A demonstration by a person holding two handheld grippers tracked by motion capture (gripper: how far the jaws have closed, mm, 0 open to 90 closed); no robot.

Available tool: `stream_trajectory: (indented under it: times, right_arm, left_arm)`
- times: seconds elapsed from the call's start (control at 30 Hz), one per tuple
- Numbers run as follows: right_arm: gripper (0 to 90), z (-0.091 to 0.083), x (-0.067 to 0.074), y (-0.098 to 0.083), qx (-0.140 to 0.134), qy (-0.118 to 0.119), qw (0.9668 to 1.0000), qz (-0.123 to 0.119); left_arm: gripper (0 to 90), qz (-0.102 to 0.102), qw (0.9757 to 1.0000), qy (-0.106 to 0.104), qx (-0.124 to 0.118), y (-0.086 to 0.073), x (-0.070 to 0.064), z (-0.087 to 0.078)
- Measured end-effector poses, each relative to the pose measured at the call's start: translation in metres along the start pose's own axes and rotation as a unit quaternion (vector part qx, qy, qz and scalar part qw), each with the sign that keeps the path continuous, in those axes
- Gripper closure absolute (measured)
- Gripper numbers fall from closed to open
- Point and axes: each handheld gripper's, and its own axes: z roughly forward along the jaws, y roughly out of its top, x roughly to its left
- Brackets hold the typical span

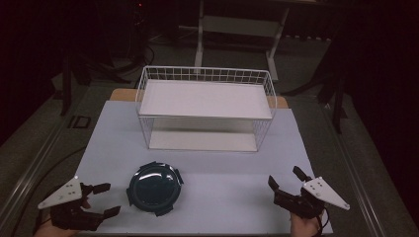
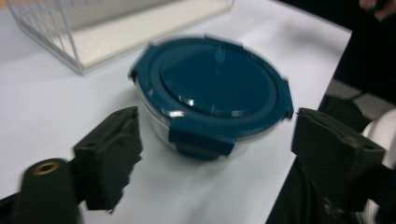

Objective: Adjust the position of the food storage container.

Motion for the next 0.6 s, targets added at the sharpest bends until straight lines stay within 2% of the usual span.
stream_trajectory:
  times: [0.1, 0.13, 0.17, 0.2, 0.27, 0.3, 0.33, 0.37, 0.4, 0.5, 0.57, 0.6]
  right_arm:
    - [11.2, 0.0, 0.0, 0.0, 0.001, 0.001, 1.0, 0.0]
    - [11.2, 0.0, 0.0, 0.0, 0.002, 0.002, 1.0, -0.001]
    - [11.2, 0.0, 0.0, 0.0, 0.002, 0.002, 1.0, -0.001]
    - [11.3, 0.001, 0.001, 0.0, 0.002, 0.004, 1.0, -0.002]
    - [11.2, 0.001, 0.001, 0.0, 0.002, 0.005, 1.0, -0.002]
    - [11.2, 0.001, 0.001, 0.0, 0.002, 0.005, 1.0, -0.002]
    - [11.3, 0.001, 0.001, -0.001, 0.002, 0.005, 1.0, -0.002]
    - [11.3, 0.001, 0.001, -0.001, 0.002, 0.005, 1.0, -0.002]
    - [11.3, 0.001, 0.0, -0.001, 0.004, 0.006, 1.0, -0.001]
    - [11.3, 0.001, 0.0, -0.001, 0.005, 0.006, 1.0, -0.002]
    - [11.3, 0.001, 0.001, -0.001, 0.005, 0.007, 1.0, -0.002]
    - [11.2, 0.001, 0.001, -0.001, 0.005, 0.007, 1.0, -0.002]
  left_arm:
    - [36.0, 0.004, 0.9999, -0.005, 0.013, -0.002, 0.0, 0.003]
    - [36.0, 0.004, 0.9999, -0.005, 0.013, -0.002, 0.0, 0.003]
    - [36.0, 0.0, 0.9995, -0.009, 0.031, -0.004, 0.001, 0.007]
    - [50.4, -0.003, 0.9988, -0.01, 0.047, -0.006, 0.002, 0.011]
    - [57.6, -0.006, 0.9977, -0.008, 0.068, -0.008, 0.002, 0.016]
    - [63.3, -0.006, 0.9977, -0.008, 0.068, -0.008, 0.002, 0.016]
    - [66.5, -0.006, 0.9962, -0.005, 0.086, -0.01, 0.003, 0.02]
    - [70.3, -0.006, 0.9962, -0.005, 0.086, -0.01, 0.003, 0.02]
    - [74.5, -0.01, 0.9948, 0.0, 0.102, -0.011, 0.003, 0.024]
    - [84.6, -0.007, 0.9936, 0.001, 0.113, -0.012, 0.002, 0.027]
    - [85.5, -0.006, 0.9924, 0.011, 0.122, -0.011, 0.001, 0.03]
    - [89.0, -0.007, 0.9927, 0.01, 0.12, -0.011, 0.001, 0.031]
